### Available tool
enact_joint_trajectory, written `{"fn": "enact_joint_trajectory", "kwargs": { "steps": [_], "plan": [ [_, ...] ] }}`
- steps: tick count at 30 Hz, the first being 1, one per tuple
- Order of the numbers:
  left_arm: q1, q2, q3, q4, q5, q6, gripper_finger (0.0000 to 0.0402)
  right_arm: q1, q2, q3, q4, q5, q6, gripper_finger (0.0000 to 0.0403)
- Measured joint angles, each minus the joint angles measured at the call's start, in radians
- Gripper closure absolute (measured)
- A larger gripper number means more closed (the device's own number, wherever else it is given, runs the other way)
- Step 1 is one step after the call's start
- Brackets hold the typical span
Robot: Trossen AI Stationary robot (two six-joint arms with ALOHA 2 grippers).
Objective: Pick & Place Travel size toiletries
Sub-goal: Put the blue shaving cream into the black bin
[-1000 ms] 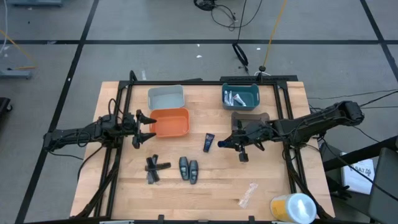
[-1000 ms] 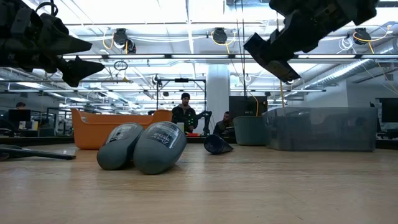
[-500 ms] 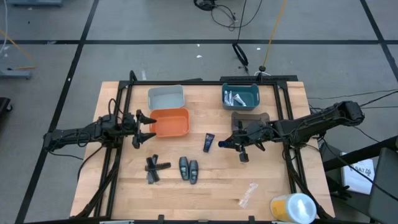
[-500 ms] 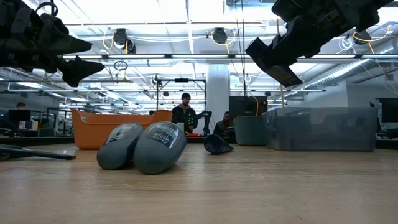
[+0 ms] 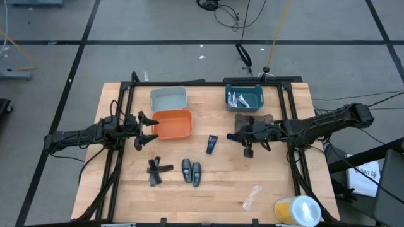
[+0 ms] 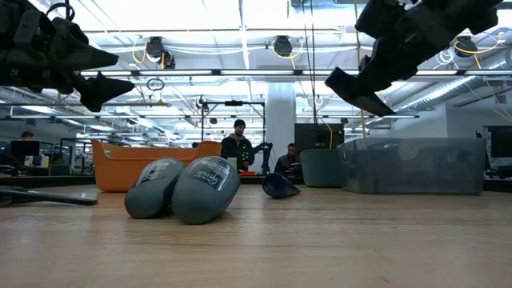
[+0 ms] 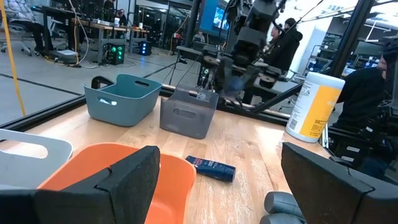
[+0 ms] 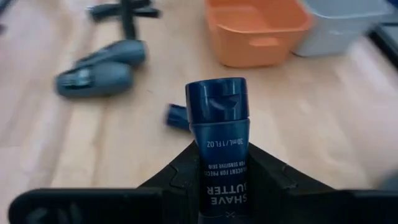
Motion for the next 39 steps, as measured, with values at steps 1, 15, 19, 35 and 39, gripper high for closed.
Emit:
{"fn": "enact_joint_trajectory", "kwargs": {
  "steps": [1,15,19,35,39],
  "plan": [
    [0.0,0.0,0.0,0.0,0.0,0.0,0.0073,-0.001,-0.014,0.0,-0.032,0.027,0.009,0.0314],
    [0.0,0.0,0.0,0.0,0.0,0.0,0.0073,-0.079,-0.047,-0.063,-0.223,0.193,0.101,0.034],
    [0.0,0.0,0.0,0.0,0.0,0.0,0.0073,-0.106,-0.047,-0.123,-0.206,0.189,0.137,0.0341],
    [0.0,0.0,0.0,0.0,0.0,0.0,0.0073,-0.139,-0.047,-0.289,0.12,0.055,0.14,0.0342],
    [0.0,0.0,0.0,0.0,0.0,0.0,0.0073,-0.139,-0.047,-0.291,0.165,0.058,0.121,0.0342]
  ]
}}
